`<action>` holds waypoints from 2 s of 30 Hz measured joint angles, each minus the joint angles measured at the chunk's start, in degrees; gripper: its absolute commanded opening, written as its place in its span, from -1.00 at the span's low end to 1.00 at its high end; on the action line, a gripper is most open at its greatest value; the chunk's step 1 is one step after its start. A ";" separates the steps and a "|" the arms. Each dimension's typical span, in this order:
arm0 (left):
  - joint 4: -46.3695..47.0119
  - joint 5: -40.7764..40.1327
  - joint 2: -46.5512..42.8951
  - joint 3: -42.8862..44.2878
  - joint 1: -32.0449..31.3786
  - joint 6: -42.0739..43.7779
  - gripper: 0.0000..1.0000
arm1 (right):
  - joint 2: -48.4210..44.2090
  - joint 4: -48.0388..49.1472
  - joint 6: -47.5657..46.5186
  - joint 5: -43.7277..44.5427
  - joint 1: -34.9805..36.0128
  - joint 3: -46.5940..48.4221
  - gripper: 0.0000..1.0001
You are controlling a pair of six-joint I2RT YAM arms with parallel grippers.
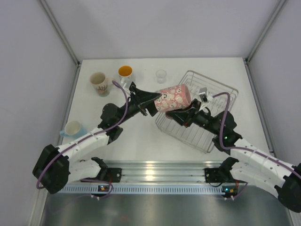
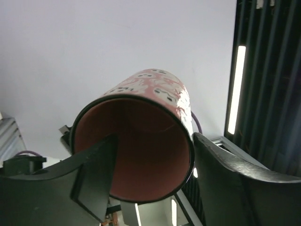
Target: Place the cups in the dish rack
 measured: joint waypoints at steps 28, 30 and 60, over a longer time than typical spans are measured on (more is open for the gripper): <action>-62.14 -27.58 -8.72 17.38 0.31 42.62 0.96 | 4.90 -46.29 7.65 36.59 -4.63 8.61 -1.00; -65.33 -29.62 -8.83 17.53 0.31 44.48 0.96 | 7.85 -49.11 9.35 41.72 -2.21 10.78 -1.00; -79.54 -45.70 -22.60 17.73 0.35 50.82 0.96 | 35.67 -53.68 26.97 71.95 13.03 22.03 -0.78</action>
